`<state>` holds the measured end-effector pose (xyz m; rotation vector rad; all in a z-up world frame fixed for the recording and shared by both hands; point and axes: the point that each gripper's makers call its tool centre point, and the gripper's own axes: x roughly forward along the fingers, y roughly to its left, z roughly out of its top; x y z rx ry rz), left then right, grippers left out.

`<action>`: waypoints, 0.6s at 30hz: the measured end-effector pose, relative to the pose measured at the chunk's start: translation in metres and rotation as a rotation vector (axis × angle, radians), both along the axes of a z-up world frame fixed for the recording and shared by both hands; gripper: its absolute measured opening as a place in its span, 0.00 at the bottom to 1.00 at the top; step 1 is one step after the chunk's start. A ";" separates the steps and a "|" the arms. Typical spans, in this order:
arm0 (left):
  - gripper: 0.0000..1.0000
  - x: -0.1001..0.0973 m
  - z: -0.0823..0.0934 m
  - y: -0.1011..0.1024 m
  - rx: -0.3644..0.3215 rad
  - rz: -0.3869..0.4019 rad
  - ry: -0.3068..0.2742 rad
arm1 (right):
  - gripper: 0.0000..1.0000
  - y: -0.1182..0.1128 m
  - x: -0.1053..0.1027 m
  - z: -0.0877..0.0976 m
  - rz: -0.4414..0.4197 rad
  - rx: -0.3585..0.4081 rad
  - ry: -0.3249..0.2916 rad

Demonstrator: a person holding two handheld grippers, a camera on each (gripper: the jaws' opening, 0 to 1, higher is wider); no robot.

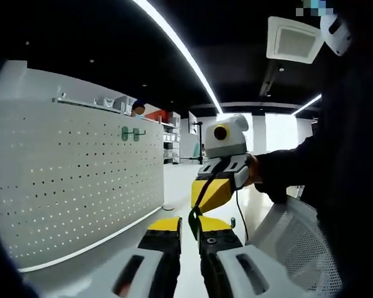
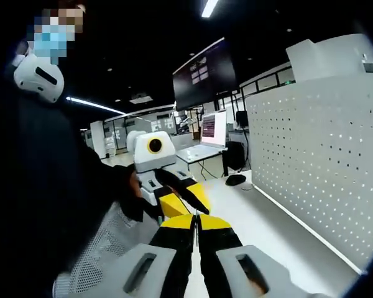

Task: Insert the hook assembly into the mounting plate slot until the hook locks in place.

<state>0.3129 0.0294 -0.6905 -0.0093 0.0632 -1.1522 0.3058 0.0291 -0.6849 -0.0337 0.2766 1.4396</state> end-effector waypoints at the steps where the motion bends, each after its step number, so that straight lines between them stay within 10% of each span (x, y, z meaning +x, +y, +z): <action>1: 0.08 -0.002 0.000 -0.001 -0.003 -0.010 0.005 | 0.00 0.000 -0.001 0.000 0.003 0.000 0.003; 18: 0.01 -0.005 0.001 0.000 -0.045 -0.025 0.081 | 0.02 0.002 0.002 0.001 -0.030 0.009 0.012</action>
